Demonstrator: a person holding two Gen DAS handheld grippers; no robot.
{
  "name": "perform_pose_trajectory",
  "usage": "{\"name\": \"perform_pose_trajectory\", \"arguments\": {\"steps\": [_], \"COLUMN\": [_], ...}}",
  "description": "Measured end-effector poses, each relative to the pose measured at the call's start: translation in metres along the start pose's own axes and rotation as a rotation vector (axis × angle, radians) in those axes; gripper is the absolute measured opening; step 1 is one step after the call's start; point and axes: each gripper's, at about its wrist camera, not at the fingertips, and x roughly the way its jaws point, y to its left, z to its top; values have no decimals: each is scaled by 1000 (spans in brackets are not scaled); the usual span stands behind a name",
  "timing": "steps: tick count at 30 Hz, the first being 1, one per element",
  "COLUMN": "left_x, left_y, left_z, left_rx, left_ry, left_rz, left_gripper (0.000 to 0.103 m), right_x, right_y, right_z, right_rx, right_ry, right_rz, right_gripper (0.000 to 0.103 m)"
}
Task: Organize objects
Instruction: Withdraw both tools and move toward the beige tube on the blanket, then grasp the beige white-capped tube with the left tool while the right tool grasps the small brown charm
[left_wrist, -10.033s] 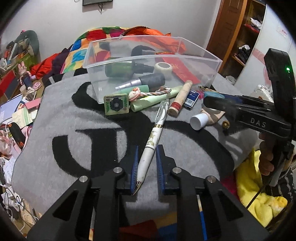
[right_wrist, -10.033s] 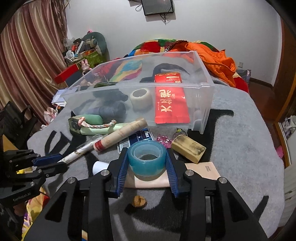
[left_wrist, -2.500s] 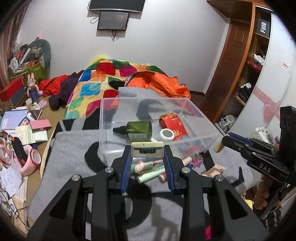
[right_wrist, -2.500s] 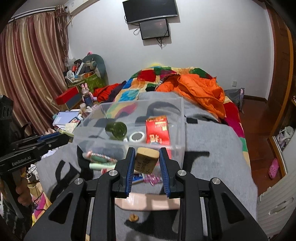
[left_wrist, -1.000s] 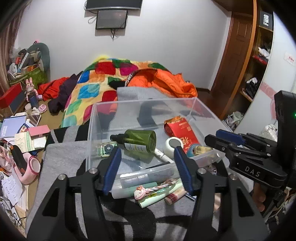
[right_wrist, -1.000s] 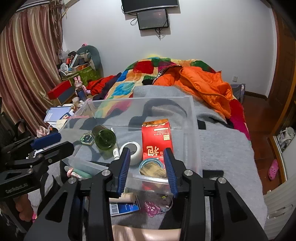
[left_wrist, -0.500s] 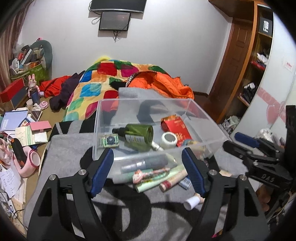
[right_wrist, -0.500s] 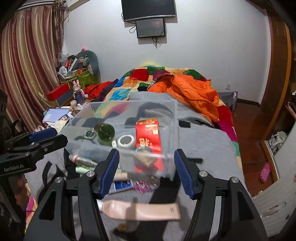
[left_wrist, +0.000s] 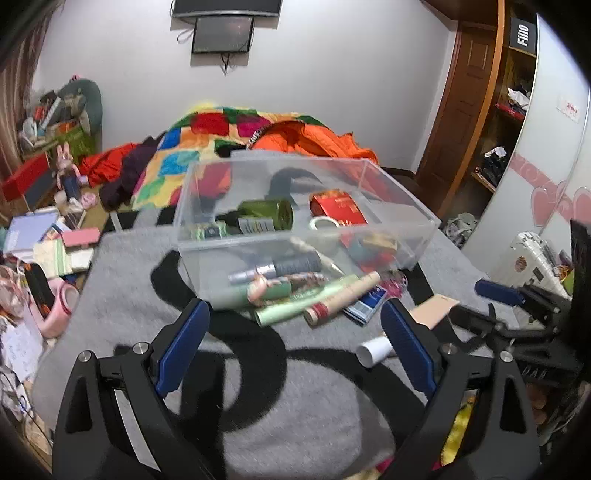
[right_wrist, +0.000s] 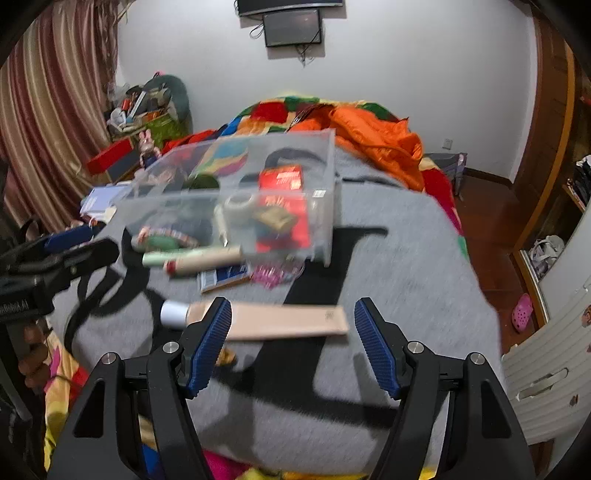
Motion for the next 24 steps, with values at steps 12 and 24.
{"name": "perform_pose_trajectory", "arguments": {"steps": [12, 24], "left_x": [14, 29], "left_y": [-13, -28], "left_z": [-27, -36], "left_rx": [14, 60], "left_ry": [66, 127], "left_rz": [-71, -133], "left_gripper": [94, 78], "right_x": [13, 23], "right_y": [20, 26], "right_z": [-25, -32], "right_rx": [-28, -50], "right_ry": [42, 46], "right_rz": [80, 85], "right_gripper": [54, 12]}}
